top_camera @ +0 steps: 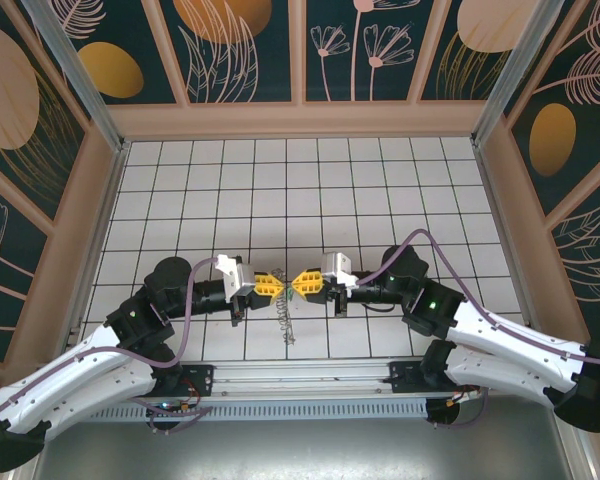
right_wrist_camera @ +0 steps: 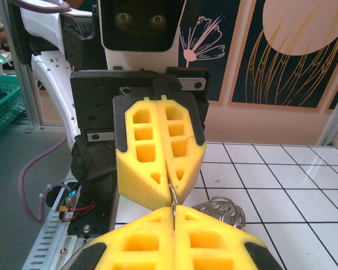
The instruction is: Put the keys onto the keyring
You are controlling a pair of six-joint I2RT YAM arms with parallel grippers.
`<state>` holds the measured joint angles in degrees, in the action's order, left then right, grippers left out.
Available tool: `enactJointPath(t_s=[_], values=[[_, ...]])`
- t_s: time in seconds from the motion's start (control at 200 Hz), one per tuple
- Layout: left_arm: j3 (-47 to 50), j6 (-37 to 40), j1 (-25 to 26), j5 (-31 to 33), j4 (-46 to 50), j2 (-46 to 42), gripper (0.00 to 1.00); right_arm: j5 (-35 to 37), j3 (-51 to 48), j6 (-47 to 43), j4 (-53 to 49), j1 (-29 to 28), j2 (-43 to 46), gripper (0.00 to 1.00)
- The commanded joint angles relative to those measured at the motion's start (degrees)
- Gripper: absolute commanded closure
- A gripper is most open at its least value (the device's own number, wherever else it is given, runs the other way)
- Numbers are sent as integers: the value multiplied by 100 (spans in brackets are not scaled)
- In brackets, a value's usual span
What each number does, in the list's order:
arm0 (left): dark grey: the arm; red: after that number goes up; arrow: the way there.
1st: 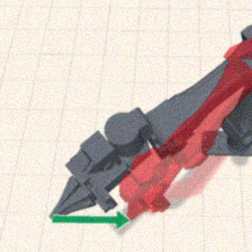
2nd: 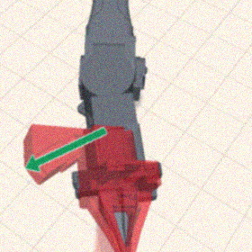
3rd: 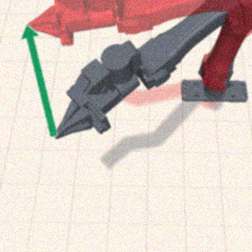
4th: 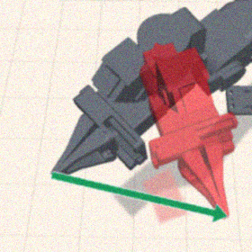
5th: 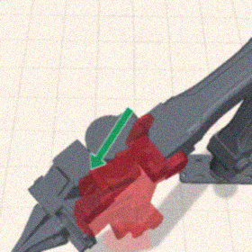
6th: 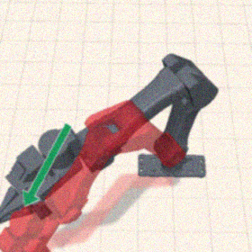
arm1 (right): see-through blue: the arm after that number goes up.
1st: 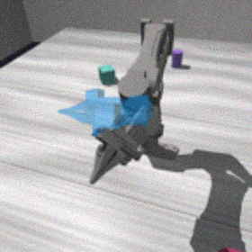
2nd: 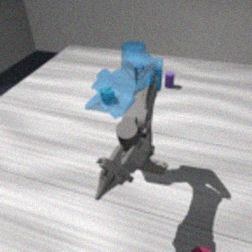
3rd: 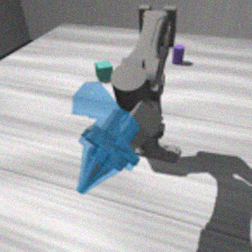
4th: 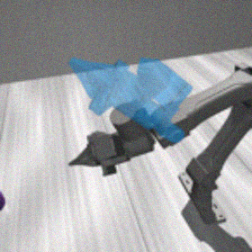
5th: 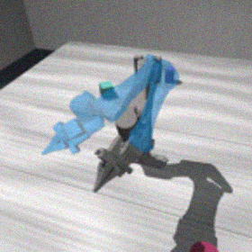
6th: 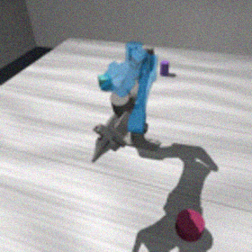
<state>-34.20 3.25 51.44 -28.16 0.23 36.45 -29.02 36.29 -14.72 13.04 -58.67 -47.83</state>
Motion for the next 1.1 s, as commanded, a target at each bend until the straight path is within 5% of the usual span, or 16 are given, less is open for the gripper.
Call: enactJointPath(t_s=[0.0,1.096], values=[[-117,120,13,-158,-216,-2,100,-113,185,-58,-47,-48,13,100],[-114,105,7,-231,-225,28,100,1,203,-48,164,-39,-127,100]])
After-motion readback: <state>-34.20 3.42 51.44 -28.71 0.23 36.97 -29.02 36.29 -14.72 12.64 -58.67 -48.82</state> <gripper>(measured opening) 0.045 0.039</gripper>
